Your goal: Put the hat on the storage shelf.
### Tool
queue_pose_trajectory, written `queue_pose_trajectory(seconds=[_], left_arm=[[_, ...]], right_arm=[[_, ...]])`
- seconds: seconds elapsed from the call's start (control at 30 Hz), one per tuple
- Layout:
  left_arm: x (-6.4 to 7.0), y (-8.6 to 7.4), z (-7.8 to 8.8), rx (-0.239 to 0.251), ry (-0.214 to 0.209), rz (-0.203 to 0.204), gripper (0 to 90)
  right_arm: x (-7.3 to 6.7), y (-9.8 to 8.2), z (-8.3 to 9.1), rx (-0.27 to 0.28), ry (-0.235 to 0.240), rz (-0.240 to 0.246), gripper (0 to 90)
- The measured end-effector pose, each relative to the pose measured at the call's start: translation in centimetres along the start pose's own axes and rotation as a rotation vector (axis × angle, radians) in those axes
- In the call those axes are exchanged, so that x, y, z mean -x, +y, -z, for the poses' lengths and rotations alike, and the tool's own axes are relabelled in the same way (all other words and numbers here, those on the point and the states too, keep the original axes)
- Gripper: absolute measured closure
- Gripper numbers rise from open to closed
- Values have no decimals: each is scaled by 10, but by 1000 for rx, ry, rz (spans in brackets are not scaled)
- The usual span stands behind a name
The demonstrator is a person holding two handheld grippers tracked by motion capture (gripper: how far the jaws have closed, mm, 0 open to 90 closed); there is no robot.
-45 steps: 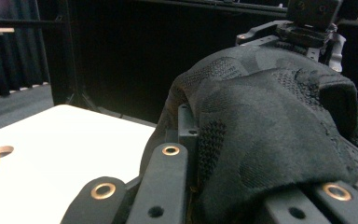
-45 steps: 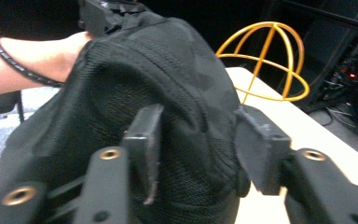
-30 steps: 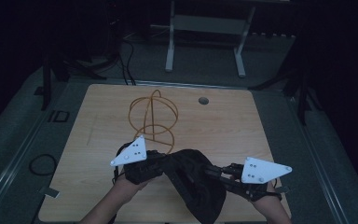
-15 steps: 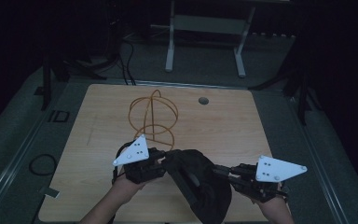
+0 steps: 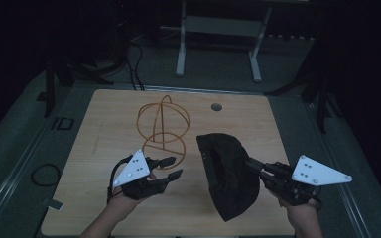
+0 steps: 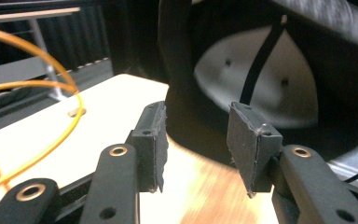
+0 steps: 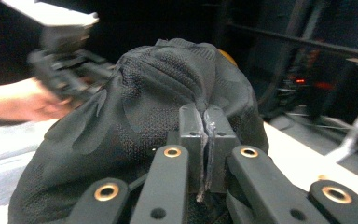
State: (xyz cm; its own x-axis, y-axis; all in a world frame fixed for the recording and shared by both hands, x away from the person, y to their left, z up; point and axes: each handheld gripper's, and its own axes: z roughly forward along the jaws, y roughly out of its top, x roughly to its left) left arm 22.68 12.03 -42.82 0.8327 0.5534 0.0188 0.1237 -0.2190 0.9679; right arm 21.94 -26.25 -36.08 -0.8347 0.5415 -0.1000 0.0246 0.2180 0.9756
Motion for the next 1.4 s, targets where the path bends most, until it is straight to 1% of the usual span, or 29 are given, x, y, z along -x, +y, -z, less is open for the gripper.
queue_pose_trajectory(seconds=[0.03, 0.07, 0.1, 0.13, 0.2, 0.23, 0.27, 0.3, 0.37, 0.4, 0.47, 0.5, 0.57, 0.6, 0.67, 0.7, 0.77, 0.8, 0.83, 0.97, 1.0, 1.03, 1.07, 1.1, 1.13, 1.17, 1.23, 1.27, 1.4], left_arm=[[0, 0, 0, 0, 0, 0, 575], [-1, -4, 3, -12, 12, 2, 575], [-1, -7, 5, -16, 17, 3, 576], [-1, -10, 7, -20, 31, -2, 576], [-1, -16, 11, -30, 46, -8, 576], [-1, -16, 11, -30, 46, -8, 576], [-3, -21, 16, -34, 60, -3, 576], [-4, -24, 18, -35, 71, -1, 576], [-6, -30, 23, -35, 79, 11, 575], [-7, -32, 25, -36, 94, 14, 575], [-8, -39, 30, -42, 108, 14, 575], [-8, -42, 32, -45, 119, 15, 574], [-10, -49, 38, -51, 127, 30, 562], [-10, -52, 40, -55, 139, 34, 560], [-13, -60, 46, -55, 143, 56, 534], [-14, -64, 48, -57, 158, 61, 529], [-16, -72, 53, -65, 167, 75, 510], [-16, -76, 55, -69, 182, 81, 478], [-17, -80, 57, -71, 180, 85, 478], [-18, -94, 64, -74, 211, 112, 442], [-19, -97, 66, -69, 222, 119, 411], [-19, -100, 68, -65, 221, 132, 364], [-19, -102, 69, -62, 238, 142, 317], [-20, -105, 71, -68, 261, 144, 239], [-20, -107, 72, -74, 270, 149, 159], [-21, -110, 73, -74, 289, 147, 106], [-22, -115, 77, -77, 319, 159, 23], [-24, -118, 79, -76, 333, 169, 23], [-29, -128, 86, -59, 367, 203, 23]], right_arm=[[0, 0, 0, 0, 0, 0, 880], [2, 2, 1, 5, -5, 0, 880], [5, 5, 1, 10, -40, 8, 880], [7, 7, 1, 13, -50, 9, 880], [10, 11, 0, 21, -97, 10, 880], [10, 11, 0, 21, -97, 10, 880], [13, 14, 0, 28, -111, 10, 879], [16, 18, -2, 57, -123, 5, 880], [19, 23, -5, 70, -137, 8, 880], [20, 26, -7, 78, -147, 16, 880], [23, 33, -12, 82, -150, 26, 880], [24, 36, -15, 85, -160, 29, 879], [26, 43, -21, 88, -157, 36, 880], [27, 47, -24, 89, -169, 41, 879], [30, 55, -31, 93, -164, 49, 880], [31, 59, -35, 94, -174, 52, 879], [34, 67, -44, 93, -166, 55, 880], [36, 74, -53, 92, -175, 54, 880], [36, 74, -53, 92, -175, 54, 880], [39, 87, -73, 77, -170, 66, 880], [40, 89, -79, 73, -169, 68, 879], [40, 91, -84, 65, -167, 69, 879], [40, 93, -89, 62, -166, 70, 879], [40, 95, -94, 60, -156, 66, 879], [39, 96, -100, 58, -147, 63, 879], [39, 97, -105, 49, -148, 69, 879], [36, 99, -117, 34, -137, 77, 879], [35, 100, -123, 23, -138, 86, 879], [28, 98, -149, -19, -109, 87, 879]])
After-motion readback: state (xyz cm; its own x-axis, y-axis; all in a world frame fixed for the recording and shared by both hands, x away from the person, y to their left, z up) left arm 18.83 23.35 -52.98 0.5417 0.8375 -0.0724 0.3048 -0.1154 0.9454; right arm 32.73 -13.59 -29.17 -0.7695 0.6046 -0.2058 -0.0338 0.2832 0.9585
